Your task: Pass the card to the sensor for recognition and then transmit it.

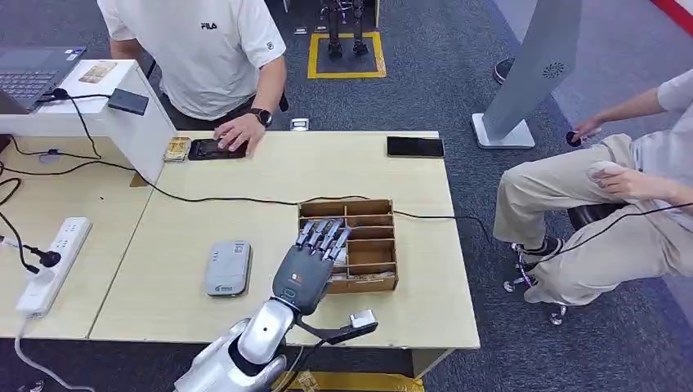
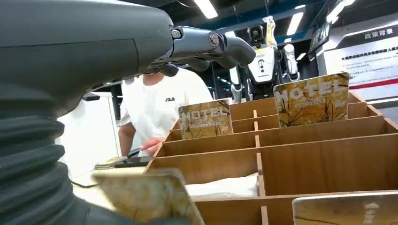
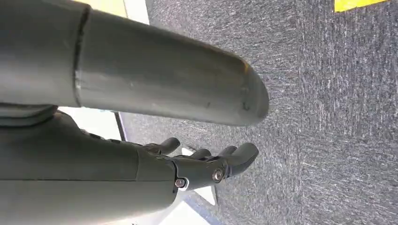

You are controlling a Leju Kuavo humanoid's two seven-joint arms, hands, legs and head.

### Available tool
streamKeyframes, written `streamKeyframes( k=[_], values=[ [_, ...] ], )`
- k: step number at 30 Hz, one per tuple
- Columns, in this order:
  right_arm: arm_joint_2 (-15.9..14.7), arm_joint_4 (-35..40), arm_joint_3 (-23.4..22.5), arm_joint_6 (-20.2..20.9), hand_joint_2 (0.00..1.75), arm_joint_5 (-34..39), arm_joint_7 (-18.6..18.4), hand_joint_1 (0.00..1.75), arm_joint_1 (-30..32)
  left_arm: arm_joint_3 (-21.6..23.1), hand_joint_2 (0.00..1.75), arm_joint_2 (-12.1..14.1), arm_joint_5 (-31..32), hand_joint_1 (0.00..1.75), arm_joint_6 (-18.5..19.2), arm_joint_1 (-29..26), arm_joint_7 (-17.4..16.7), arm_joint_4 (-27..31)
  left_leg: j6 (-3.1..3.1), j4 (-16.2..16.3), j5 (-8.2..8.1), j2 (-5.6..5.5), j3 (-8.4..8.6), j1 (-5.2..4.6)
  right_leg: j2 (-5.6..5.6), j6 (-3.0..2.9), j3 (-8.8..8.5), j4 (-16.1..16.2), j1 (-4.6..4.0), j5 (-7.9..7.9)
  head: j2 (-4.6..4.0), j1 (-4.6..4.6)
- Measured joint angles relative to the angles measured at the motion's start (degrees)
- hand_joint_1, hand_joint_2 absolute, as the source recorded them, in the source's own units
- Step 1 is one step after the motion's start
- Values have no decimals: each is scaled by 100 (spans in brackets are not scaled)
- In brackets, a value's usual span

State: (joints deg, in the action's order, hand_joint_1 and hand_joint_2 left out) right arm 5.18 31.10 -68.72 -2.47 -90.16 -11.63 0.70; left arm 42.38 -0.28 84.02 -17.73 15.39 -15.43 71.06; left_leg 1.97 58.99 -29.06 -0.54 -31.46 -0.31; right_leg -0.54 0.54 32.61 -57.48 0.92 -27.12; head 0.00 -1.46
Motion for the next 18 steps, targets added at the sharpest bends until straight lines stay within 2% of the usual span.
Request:
streamKeyframes(
  k=[10,18],
  values=[
    [0,0,2,-13,0,0,0,0,-1,-4,175,24,-225,175,70,-15,317,-13,0,0,0,0,0,0,0,0,0,0,0,0,0,0],
    [0,0,2,-15,0,0,0,0,-1,-4,175,50,-269,175,101,-15,374,-28,0,0,0,0,0,0,0,0,0,0,0,0,0,0]
  ],
)
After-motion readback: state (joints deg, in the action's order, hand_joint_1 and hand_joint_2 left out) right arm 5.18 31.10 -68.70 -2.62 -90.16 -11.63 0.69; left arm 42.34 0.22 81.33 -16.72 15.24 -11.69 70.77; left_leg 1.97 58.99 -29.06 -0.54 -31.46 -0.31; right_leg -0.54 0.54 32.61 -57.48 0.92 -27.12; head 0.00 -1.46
